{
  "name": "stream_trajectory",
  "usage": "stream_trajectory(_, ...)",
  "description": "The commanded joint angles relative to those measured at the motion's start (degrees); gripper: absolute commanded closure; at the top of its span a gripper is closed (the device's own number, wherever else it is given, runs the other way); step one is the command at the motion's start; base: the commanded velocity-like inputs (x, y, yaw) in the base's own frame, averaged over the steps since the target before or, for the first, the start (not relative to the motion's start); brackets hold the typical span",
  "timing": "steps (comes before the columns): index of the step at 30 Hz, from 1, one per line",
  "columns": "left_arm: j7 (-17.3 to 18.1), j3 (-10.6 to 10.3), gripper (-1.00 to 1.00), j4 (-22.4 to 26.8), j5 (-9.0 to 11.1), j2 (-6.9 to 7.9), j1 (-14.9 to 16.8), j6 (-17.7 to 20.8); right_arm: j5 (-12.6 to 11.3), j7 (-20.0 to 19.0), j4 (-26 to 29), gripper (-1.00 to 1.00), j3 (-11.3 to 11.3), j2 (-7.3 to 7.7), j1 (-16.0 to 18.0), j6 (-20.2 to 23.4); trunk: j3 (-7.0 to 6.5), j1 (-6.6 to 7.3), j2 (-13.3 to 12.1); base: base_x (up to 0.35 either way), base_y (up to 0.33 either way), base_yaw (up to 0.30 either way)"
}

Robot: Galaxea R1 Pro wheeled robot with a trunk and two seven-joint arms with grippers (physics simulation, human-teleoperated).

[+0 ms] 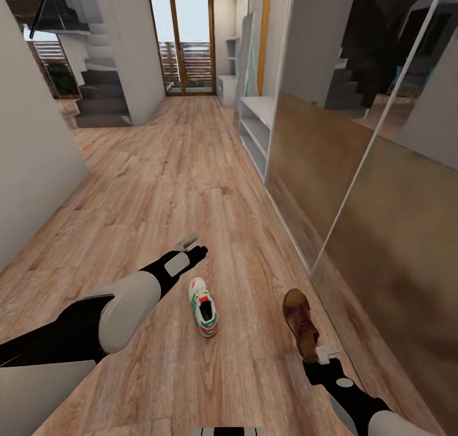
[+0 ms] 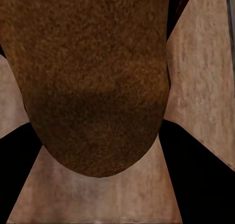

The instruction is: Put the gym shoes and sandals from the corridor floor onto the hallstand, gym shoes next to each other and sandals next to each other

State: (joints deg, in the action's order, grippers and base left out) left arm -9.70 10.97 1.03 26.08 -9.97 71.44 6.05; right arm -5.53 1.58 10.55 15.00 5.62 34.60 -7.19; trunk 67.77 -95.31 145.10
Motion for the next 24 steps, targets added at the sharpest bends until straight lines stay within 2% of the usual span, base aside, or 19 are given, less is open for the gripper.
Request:
stream_trajectory(1,-0.28,0.47,-1.0,0.11,-0.25,-0.03,0.01,0.28,-0.56,0.18,-0.16,1.0,0.34,-0.11,0.03,-0.18,0.04,0.01,0.02,0.008,-0.152,0.0)
stream_trajectory(5,-0.25,0.46,-1.0,0.11,-0.24,-0.03,0.01,0.28,-0.5,0.13,-0.66,1.0,0.38,-0.53,0.03,-0.19,0.04,0.01,0.02,0.004,-0.068,0.0)
stream_trajectory(8,-0.24,0.46,-1.0,0.11,-0.24,-0.03,0.01,0.28,1.0,-0.01,-0.79,1.0,1.53,-1.39,0.03,-0.19,0.04,0.01,0.02,0.001,-0.021,0.0)
stream_trajectory(10,-0.24,0.46,-1.0,0.11,-0.24,-0.03,0.01,0.28,2.49,-0.07,-0.84,1.0,3.07,-2.29,0.03,-0.19,0.04,0.01,0.02,0.001,-0.012,0.0)
stream_trajectory(12,-0.24,0.53,-1.0,0.11,-0.24,-0.03,0.01,0.28,5.97,-0.18,-0.85,1.0,6.98,-3.8,0.03,-0.17,0.04,0.01,0.02,0.0,-0.005,0.0)
stream_trajectory(13,-0.24,0.57,-1.0,0.11,-0.24,-0.03,0.01,0.28,6.58,-0.21,-0.88,1.0,7.77,-4.13,0.03,-0.18,0.04,0.01,0.02,0.0,-0.002,0.0)
stream_trajectory(17,-0.24,0.63,-1.0,0.11,-0.24,-0.03,0.01,0.28,7.21,-0.22,-0.89,1.0,8.61,-5.03,0.03,-0.18,0.04,0.01,0.02,0.0,-0.001,0.0)
stream_trajectory(18,-0.24,0.69,-1.0,0.11,-0.24,-0.03,0.01,0.28,7.5,-0.19,-1.0,1.0,9.0,-6.04,0.03,-0.19,0.01,0.01,0.02,0.0,0.0,0.101)
stream_trajectory(24,-0.24,0.72,-1.0,0.11,-0.24,-0.03,0.01,0.27,7.64,-0.17,-1.06,1.0,9.16,-6.55,-0.04,-0.19,-0.06,0.01,0.02,0.0,0.0,0.038)
